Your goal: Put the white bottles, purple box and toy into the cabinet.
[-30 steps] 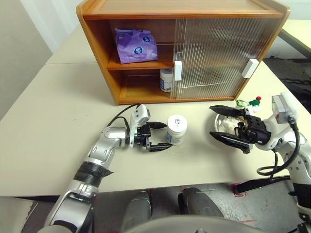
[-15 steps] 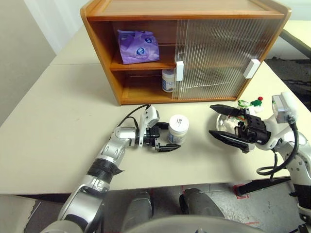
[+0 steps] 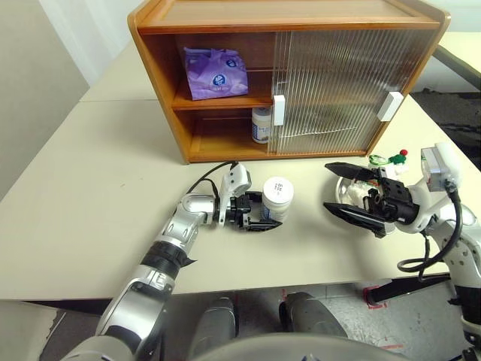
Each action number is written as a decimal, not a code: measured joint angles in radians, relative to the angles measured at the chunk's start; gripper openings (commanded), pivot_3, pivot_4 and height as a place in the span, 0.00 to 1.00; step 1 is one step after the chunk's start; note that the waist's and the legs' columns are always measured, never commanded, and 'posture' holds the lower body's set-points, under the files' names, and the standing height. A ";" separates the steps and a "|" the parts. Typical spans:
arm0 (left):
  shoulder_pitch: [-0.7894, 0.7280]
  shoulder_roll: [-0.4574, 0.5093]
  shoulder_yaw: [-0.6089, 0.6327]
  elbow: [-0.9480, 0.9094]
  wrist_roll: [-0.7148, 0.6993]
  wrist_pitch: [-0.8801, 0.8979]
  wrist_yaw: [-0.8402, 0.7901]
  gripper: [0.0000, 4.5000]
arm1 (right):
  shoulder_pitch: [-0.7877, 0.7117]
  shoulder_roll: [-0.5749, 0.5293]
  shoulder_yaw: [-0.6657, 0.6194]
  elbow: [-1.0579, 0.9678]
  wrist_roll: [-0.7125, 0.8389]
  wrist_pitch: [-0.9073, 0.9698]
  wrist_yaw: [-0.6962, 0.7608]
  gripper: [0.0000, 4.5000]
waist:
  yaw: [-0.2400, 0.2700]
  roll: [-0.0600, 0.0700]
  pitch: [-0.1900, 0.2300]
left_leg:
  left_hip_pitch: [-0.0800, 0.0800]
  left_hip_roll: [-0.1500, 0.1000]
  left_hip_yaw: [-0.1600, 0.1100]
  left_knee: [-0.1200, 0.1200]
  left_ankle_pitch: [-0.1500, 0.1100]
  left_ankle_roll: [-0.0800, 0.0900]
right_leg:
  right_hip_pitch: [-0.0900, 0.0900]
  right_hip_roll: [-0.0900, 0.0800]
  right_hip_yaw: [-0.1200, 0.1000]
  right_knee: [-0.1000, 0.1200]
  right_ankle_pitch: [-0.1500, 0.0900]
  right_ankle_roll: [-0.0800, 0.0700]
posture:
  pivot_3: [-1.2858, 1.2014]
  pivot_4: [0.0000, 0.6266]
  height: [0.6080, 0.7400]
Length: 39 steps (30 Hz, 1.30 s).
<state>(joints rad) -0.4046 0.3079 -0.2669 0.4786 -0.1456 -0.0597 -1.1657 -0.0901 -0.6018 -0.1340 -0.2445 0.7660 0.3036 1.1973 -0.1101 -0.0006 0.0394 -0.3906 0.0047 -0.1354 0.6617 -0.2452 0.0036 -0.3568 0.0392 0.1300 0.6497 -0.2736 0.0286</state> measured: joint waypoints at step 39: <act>-0.215 -0.092 0.279 0.194 0.075 0.077 0.790 0.70 | 0.002 0.008 0.005 0.039 -0.023 -0.028 0.059 1.00 | 0.002 -0.006 0.006 | -0.005 -0.010 0.009 0.002 0.000 0.000 | -0.002 0.004 -0.003 -0.001 0.003 0.010 | 0.43 0.09 1.00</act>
<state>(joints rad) -0.6191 0.2159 0.0119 0.6724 -0.0708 0.0172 -0.3758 -0.0885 -0.5943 -0.1293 -0.2055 0.7426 0.2755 1.2567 -0.1080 -0.0066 0.0454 -0.3960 -0.0055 -0.1262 0.6638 -0.2451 0.0040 -0.3591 0.0427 0.1266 0.6492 -0.2705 0.0382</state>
